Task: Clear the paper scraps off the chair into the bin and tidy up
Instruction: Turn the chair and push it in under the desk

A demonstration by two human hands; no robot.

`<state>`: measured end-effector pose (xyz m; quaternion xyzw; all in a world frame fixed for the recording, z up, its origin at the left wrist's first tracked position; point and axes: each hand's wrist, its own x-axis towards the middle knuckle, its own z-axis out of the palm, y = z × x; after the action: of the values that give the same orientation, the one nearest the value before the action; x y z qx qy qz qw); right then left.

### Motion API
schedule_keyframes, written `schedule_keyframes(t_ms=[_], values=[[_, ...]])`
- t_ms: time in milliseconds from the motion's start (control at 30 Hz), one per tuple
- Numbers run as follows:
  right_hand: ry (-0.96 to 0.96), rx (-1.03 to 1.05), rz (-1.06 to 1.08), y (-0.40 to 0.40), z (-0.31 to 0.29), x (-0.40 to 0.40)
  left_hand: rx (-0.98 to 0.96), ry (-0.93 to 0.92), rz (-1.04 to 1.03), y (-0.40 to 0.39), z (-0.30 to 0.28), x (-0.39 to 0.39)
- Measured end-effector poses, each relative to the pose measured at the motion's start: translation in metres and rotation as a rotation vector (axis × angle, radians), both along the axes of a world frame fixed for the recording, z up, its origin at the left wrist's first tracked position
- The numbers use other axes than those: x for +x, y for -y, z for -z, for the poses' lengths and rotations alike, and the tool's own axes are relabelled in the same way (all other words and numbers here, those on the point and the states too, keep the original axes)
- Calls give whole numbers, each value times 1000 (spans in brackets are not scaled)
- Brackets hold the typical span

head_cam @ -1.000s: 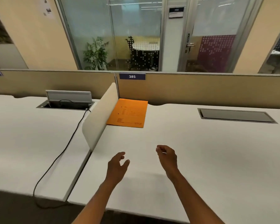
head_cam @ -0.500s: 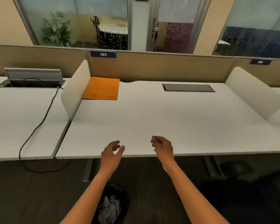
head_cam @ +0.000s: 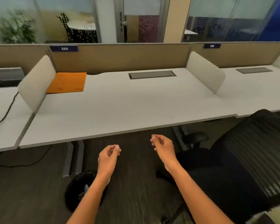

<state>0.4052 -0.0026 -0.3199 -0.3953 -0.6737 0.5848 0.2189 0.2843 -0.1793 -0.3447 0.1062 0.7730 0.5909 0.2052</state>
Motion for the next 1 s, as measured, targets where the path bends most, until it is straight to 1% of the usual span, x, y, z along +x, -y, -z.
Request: schedule_keyframes(t_ms=[300,400,500,667,833,1000], values=[[-38,3,2,-69,8,192,128,110,39,-73,-2,197],[-18,4,30,-87,9,255,134,137,69,-96,-1,256],[2,9,89,-109,11,319,100,141,148,-125,-4,313],[25,34,213,-135,11,388,63,144,267,-156,-1,368],[36,82,386,-147,7,429,48,137,399,-179,-1,392],[31,114,513,-165,-3,463,79,144,531,-212,-4,412]])
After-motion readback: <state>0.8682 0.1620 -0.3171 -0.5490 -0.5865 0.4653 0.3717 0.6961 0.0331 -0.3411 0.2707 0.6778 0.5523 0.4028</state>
